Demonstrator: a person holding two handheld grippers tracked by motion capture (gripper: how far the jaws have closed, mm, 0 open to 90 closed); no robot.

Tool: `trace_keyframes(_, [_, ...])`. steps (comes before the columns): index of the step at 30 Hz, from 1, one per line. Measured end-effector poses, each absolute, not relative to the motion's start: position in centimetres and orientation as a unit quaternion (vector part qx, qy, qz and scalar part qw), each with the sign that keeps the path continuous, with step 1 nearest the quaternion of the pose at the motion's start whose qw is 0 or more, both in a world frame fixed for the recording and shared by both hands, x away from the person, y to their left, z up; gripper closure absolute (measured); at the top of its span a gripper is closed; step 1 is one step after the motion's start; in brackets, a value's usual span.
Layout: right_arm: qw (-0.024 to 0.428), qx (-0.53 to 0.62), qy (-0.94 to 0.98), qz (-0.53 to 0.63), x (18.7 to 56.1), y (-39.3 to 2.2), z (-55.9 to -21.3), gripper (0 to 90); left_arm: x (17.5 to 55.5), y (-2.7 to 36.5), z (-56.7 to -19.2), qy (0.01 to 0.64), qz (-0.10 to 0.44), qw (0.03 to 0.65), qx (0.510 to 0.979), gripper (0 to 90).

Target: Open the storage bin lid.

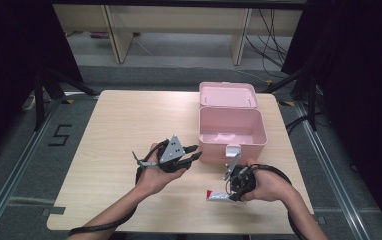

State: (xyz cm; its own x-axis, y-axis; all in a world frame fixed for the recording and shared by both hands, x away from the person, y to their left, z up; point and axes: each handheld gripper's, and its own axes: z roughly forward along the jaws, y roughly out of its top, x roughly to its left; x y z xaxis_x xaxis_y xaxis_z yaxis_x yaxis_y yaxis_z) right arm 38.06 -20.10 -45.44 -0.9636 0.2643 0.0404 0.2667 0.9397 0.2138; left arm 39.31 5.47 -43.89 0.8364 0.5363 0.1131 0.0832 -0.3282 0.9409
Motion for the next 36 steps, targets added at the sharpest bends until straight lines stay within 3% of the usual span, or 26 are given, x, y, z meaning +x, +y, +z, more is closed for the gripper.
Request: trace_keyframes(36, [0.005, -0.093, -0.996, -0.004, 38.0, -17.1, -47.1, 67.5, 39.9, 8.2, -44.5, 0.22, 0.224, 0.53, 0.788, 69.0])
